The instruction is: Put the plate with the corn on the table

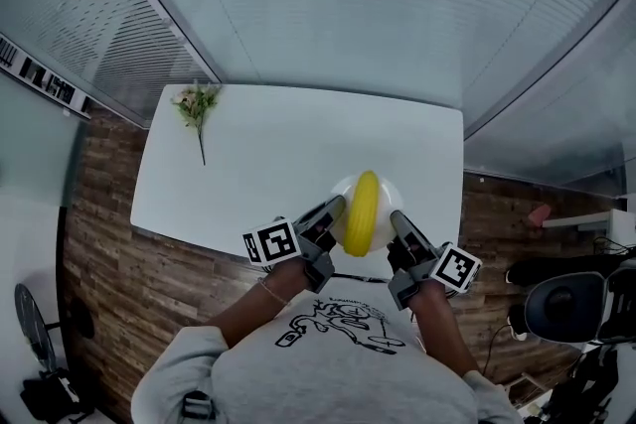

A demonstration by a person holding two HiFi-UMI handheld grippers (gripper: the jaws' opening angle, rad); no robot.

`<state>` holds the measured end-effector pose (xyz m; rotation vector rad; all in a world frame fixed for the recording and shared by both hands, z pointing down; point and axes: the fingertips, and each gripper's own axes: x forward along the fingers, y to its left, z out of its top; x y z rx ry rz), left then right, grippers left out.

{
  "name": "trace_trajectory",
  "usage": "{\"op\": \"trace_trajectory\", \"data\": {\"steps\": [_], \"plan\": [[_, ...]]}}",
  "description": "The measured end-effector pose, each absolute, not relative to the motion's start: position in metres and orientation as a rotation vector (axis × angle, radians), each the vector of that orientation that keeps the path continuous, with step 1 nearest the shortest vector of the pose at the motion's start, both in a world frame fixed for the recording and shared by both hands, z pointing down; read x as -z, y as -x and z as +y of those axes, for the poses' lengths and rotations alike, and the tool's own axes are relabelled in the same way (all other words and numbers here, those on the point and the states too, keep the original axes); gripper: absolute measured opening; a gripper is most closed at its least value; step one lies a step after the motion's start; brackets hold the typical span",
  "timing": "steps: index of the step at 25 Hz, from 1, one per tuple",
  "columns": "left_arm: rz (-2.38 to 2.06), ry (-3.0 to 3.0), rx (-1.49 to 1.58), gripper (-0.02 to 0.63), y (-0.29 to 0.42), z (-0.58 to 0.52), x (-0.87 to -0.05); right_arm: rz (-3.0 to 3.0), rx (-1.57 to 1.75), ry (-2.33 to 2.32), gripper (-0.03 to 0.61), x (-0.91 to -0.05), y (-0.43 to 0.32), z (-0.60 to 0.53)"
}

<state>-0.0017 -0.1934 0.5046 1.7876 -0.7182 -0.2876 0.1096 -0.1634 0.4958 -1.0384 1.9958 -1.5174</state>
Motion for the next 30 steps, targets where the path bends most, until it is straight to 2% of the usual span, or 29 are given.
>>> {"op": "trace_trajectory", "data": {"steps": [9, 30], "plan": [[-0.732, -1.790, 0.265, 0.032, -0.012, -0.193, -0.518, 1.995, 1.544, 1.029, 0.018, -0.510, -0.123, -0.166], [-0.645, -1.809, 0.048, 0.034, -0.024, -0.200, -0.601, 1.923, 1.656, 1.173, 0.026, -0.604, -0.135, -0.172]]}}
